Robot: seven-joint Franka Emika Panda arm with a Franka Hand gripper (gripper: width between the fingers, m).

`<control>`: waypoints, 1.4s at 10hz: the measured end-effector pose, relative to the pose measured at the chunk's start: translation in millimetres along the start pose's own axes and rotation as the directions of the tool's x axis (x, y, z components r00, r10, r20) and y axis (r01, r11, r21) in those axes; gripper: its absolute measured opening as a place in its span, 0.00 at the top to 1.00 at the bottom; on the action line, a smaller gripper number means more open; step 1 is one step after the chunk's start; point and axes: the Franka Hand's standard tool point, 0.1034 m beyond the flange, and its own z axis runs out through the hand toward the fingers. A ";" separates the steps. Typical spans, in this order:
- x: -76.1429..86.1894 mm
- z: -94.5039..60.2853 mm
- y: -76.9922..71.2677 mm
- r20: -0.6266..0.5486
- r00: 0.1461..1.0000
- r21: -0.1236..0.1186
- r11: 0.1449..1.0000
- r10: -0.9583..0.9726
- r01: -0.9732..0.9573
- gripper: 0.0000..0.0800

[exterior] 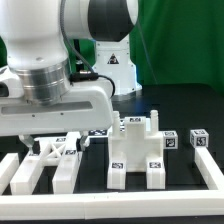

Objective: Assemble chair

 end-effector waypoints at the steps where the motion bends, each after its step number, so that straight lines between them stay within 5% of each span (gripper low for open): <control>1: -0.3 5.8 0.6 0.003 1.000 -0.003 1.000 0.000 0.000 0.19; 6: 2.9 31.3 -6.8 -0.001 1.000 -0.015 1.000 -0.013 0.013 0.19; 11: 3.5 37.5 -10.2 -0.001 1.000 -0.018 1.000 -0.015 0.015 0.24; 12: 3.4 37.6 -10.2 -0.001 1.000 -0.018 1.000 -0.015 0.015 0.46; 13: 3.4 37.6 -10.2 -0.001 1.000 -0.018 1.000 -0.015 0.015 0.46; 14: 3.5 37.6 -10.2 -0.001 1.000 -0.019 1.000 -0.015 0.015 0.65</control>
Offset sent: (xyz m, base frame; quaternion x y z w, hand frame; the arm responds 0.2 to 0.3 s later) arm 0.0048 0.0123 -0.0169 0.0057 0.0286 -0.0036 0.9996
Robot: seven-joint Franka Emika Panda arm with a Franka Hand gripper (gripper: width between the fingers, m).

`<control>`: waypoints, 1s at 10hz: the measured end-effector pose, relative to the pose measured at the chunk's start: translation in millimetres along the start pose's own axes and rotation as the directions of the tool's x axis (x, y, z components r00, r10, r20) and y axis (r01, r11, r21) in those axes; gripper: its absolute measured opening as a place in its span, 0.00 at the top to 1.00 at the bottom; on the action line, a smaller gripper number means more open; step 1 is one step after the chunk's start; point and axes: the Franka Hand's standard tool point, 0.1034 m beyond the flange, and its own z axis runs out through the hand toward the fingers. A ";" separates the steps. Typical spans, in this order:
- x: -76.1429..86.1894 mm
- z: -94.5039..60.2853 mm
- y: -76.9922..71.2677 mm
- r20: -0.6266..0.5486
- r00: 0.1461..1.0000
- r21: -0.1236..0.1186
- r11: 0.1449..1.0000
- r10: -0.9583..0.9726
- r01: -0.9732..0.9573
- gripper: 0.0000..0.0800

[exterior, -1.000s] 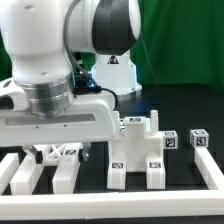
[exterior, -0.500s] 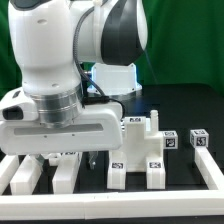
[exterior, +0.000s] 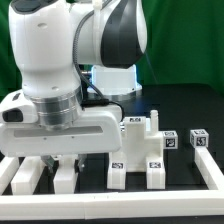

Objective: Assemble chair

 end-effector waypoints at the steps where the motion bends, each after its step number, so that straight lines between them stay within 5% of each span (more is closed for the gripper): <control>1: 0.0 0.0 0.0 0.000 1.000 0.000 1.000 0.000 0.000 0.65; 6: 0.1 -0.7 0.6 -0.001 1.000 -0.001 1.000 0.000 0.000 0.65; 10: -6.3 -62.4 11.2 0.032 0.999 0.016 1.000 0.003 -0.004 0.65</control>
Offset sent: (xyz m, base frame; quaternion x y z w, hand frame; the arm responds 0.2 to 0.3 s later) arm 0.0000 0.0000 0.0000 0.0000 0.0000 0.0000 1.0000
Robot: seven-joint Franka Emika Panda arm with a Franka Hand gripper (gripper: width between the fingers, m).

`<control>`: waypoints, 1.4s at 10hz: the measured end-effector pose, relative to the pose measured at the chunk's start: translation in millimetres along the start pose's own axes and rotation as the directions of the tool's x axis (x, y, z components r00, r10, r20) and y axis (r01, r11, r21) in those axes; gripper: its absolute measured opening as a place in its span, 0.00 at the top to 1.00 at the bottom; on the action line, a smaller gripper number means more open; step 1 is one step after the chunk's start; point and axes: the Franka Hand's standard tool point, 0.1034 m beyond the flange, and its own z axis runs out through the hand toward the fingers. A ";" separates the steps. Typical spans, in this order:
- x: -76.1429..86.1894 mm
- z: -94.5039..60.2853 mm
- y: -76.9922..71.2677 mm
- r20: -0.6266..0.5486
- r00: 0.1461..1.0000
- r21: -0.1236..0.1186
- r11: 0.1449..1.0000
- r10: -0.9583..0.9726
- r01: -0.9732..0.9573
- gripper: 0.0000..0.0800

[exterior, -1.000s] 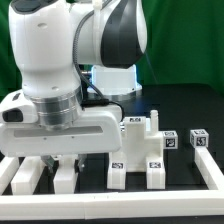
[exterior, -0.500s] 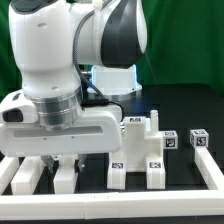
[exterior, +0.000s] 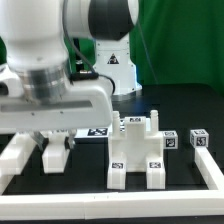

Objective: Assemble chair

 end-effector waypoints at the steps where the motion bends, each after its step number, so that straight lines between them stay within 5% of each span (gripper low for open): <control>1: -2.8 -18.2 -5.4 0.007 1.000 0.015 1.000 0.000 0.000 0.65; 4: -16.9 -53.3 -48.0 -0.021 0.998 0.033 0.998 0.058 -0.057 0.65; 7: -20.4 -69.0 -113.6 -0.031 0.997 0.034 0.997 0.075 -0.074 0.64; 12: -20.4 -65.1 -106.5 -0.026 0.998 0.032 0.998 0.060 -0.059 0.64; 14: -23.6 -66.1 -132.4 -0.025 0.998 0.029 0.998 0.065 -0.064 0.64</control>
Offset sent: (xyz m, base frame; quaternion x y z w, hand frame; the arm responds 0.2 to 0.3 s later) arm -0.0252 0.0513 0.0465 -0.0242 -0.0214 0.0504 0.9982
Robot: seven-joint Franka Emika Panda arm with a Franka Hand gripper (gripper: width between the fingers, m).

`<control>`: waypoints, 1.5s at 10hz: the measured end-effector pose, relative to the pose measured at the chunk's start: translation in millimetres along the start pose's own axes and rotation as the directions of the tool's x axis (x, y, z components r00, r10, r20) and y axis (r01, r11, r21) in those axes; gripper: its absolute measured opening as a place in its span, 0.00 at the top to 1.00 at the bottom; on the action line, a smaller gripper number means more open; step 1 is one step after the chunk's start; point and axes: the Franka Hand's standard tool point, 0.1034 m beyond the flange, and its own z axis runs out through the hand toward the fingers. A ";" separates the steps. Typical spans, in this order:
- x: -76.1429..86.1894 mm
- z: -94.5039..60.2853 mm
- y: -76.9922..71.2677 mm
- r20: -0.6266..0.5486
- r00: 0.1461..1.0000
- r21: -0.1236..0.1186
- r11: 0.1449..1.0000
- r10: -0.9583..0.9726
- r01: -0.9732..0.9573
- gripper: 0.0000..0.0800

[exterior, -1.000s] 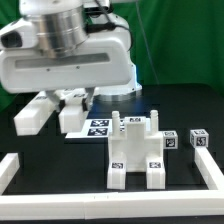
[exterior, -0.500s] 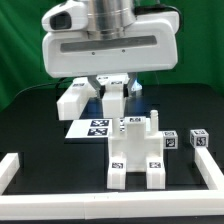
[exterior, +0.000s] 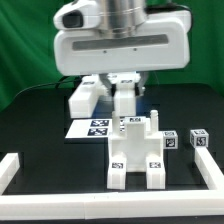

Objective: Assemble chair

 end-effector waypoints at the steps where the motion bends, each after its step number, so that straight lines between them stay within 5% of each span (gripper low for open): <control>1: -1.8 1.6 -10.8 0.002 1.000 -0.002 1.000 -0.001 0.001 0.64; 4: -6.6 15.2 -36.1 -0.025 1.000 -0.011 1.000 -0.012 0.012 0.64; 10: -14.4 25.8 -41.0 -0.008 1.000 -0.023 0.999 -0.022 0.022 0.64; 15: -4.7 26.9 -37.9 -0.056 0.998 -0.025 0.999 -0.022 0.021 0.64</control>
Offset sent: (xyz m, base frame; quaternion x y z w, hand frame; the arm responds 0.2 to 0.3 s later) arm -0.0112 0.0194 -0.0106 -0.0338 0.0464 0.0082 0.9983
